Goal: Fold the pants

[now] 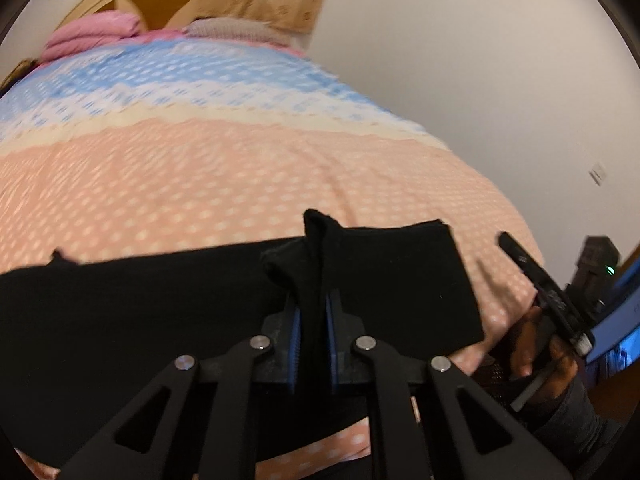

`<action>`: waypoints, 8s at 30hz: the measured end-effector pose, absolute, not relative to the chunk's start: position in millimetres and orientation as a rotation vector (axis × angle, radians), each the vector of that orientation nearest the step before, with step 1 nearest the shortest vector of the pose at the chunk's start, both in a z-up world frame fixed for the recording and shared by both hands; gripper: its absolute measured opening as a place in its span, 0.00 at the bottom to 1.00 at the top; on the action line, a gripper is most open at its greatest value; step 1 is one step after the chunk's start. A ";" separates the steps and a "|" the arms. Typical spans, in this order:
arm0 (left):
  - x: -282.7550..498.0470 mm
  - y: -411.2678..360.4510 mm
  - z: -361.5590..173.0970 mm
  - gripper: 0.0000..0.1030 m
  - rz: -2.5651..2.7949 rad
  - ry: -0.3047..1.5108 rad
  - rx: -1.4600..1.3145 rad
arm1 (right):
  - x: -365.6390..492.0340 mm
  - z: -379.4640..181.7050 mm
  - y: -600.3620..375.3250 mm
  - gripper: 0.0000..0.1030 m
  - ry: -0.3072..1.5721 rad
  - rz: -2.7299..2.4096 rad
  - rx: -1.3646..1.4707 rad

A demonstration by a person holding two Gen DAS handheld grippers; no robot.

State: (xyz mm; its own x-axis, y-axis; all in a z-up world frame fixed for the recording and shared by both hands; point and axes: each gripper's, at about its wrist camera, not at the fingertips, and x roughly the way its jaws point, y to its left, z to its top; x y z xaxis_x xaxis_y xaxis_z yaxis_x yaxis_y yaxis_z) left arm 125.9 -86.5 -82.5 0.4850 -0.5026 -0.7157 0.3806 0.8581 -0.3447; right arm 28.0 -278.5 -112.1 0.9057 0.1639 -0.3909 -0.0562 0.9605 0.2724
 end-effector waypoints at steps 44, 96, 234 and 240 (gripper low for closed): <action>114.2 229.9 -136.8 0.77 0.272 0.842 -0.079 | 81.7 -148.0 -49.6 0.59 0.796 0.628 -0.098; 84.3 187.5 -55.2 0.20 -0.260 0.614 -0.405 | 63.3 -116.2 -106.9 0.59 0.648 0.532 0.104; 112.6 -66.5 -106.3 0.96 -0.287 0.722 0.085 | 120.0 -114.7 -234.7 0.50 0.819 0.320 0.523; 111.9 -116.5 -69.2 1.00 -0.446 0.644 0.187 | 50.7 -96.9 -231.3 0.50 0.805 0.256 0.363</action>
